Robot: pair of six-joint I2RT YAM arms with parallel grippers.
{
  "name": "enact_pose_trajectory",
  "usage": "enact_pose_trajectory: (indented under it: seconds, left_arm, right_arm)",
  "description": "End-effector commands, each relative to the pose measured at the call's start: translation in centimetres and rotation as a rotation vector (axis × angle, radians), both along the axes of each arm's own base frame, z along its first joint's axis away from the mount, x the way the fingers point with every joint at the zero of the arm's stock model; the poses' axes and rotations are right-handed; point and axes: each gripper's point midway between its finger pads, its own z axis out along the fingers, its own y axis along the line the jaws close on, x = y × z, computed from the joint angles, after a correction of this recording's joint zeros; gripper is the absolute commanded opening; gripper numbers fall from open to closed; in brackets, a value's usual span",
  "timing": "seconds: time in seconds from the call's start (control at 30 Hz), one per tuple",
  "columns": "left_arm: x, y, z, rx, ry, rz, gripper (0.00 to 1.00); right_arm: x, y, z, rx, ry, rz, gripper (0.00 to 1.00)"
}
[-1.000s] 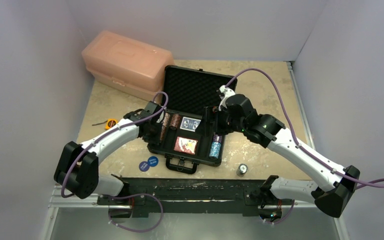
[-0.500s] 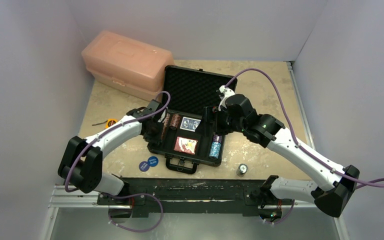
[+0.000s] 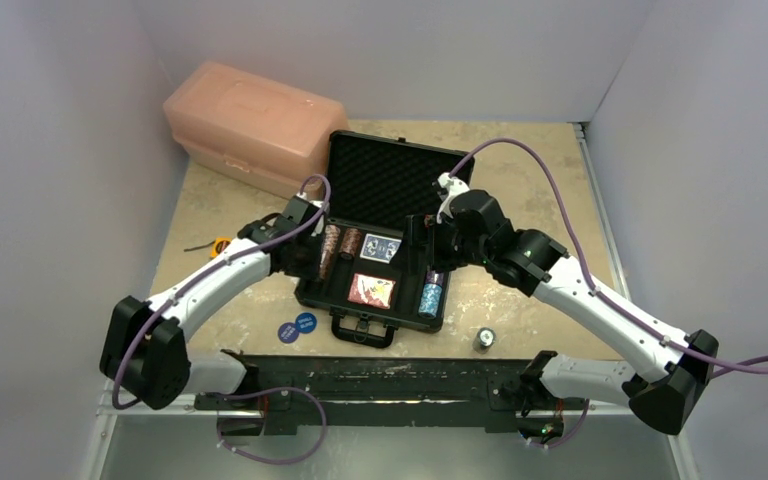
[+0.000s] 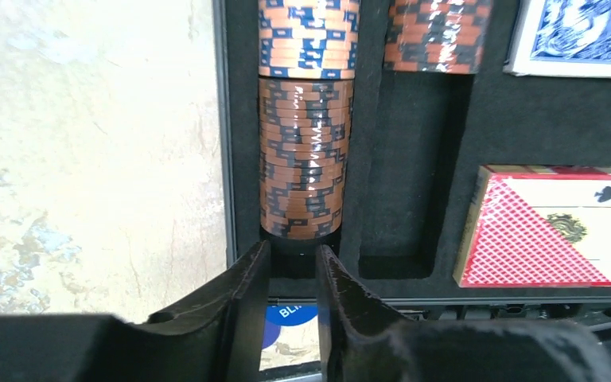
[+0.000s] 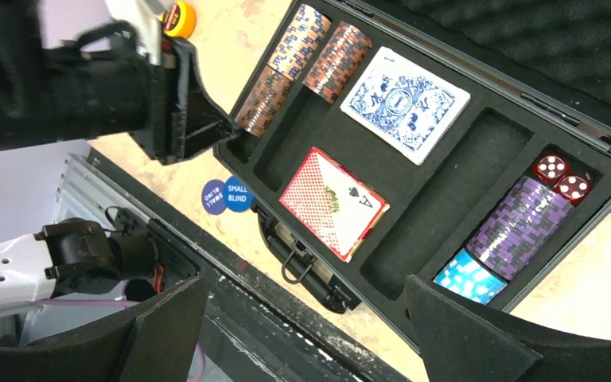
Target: Pack up texas hold em set
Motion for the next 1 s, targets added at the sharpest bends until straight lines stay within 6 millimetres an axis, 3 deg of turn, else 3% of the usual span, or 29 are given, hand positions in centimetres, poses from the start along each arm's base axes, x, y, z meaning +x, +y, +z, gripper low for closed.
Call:
enact_pose_trajectory:
  seconds: [0.0,0.4,0.53,0.63,0.8,0.97]
  left_arm:
    - [1.3,0.4,3.3,-0.025,-0.139,0.022,0.29]
    - [0.5,2.3,9.6,-0.04,-0.354,-0.016,0.45]
    - [0.0,2.6,10.8,-0.062,-0.419,-0.037,0.58]
    - [-0.4,2.1,11.5,-0.104,-0.456,-0.075,0.65]
    - [-0.8,1.7,11.6,-0.144,-0.486,-0.091,0.85]
    - [-0.8,1.2,11.4,-0.164,-0.477,-0.107,0.93]
  right_arm:
    - [0.4,-0.2,1.0,0.029,-0.043,-0.013,0.99]
    - [0.5,-0.8,1.1,0.009,-0.039,-0.047,0.99]
    - [0.6,-1.2,0.7,-0.01,-0.026,-0.069,0.99]
    - [0.9,-2.6,-0.2,-0.078,-0.008,-0.135,0.99]
    - [0.6,-5.1,-1.7,-0.182,0.032,-0.22,0.99]
    - [-0.3,-8.1,-3.5,-0.254,0.07,-0.333,0.99]
